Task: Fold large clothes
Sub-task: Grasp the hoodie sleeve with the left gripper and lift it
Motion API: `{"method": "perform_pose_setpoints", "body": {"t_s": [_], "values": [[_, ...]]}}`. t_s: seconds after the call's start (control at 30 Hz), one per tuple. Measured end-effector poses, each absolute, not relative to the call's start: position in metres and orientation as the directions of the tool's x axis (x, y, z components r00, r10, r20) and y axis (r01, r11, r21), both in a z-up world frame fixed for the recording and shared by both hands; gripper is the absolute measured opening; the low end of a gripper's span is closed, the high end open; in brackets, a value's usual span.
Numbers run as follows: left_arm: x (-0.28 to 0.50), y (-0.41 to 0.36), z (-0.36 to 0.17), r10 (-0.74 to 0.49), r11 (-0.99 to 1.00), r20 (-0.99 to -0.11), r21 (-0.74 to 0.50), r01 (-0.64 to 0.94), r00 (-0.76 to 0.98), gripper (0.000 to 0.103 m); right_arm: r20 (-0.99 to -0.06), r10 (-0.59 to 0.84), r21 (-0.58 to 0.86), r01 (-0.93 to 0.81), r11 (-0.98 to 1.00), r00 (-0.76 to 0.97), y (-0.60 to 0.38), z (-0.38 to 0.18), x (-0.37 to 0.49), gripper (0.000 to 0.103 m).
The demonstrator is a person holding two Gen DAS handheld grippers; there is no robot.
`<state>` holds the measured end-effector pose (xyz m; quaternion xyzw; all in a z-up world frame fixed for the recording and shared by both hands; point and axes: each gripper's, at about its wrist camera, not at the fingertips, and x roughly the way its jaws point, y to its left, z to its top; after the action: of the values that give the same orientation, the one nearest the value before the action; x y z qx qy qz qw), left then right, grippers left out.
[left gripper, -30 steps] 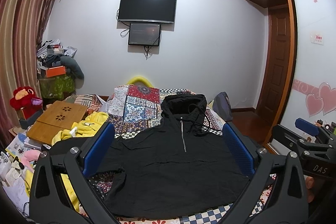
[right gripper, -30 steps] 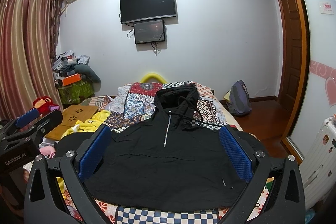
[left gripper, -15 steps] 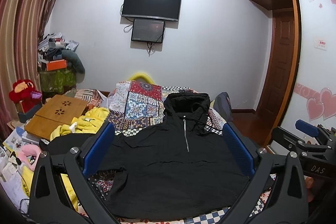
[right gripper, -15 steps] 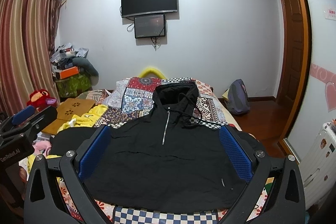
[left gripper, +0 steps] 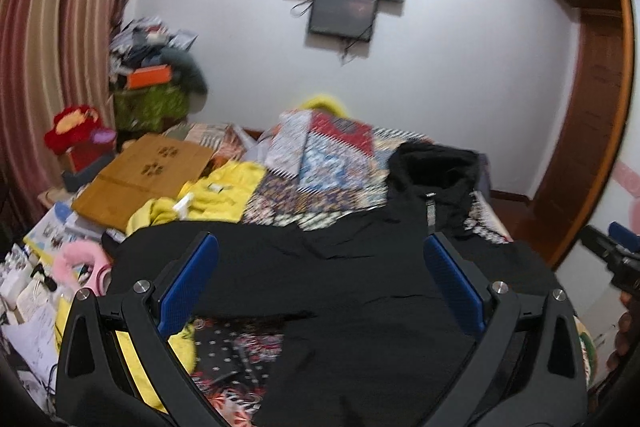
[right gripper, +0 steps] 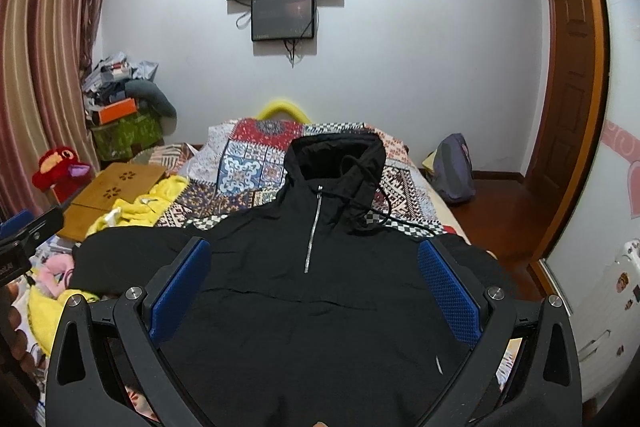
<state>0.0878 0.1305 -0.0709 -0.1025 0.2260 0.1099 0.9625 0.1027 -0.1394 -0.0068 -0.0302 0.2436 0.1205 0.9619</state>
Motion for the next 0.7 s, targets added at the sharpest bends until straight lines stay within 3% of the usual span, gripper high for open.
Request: {"method": "perform_pose_setpoints", "body": {"t_s": [0.23, 0.47, 0.7], "values": [[0.110, 0.203, -0.125, 0.203, 0.902, -0.592, -0.196, -0.384, 0.780, 0.103, -0.535, 0.191, -0.045, -0.254, 0.966, 0.823, -0.130, -0.029, 0.143, 0.103], [0.118, 0.278, -0.185, 0.077, 0.812, -0.716, -0.358, -0.460, 0.694, 0.103, -0.629, 0.192, -0.042, -0.279, 0.959, 0.753, -0.125, -0.060, 0.174, 0.103], [0.117, 0.332, -0.239, -0.067, 0.644, -0.744, -0.541, -0.540, 0.665, 0.098, -0.693, 0.189, -0.023, -0.283, 0.959, 0.696, -0.124, -0.082, 0.192, 0.103]]}}
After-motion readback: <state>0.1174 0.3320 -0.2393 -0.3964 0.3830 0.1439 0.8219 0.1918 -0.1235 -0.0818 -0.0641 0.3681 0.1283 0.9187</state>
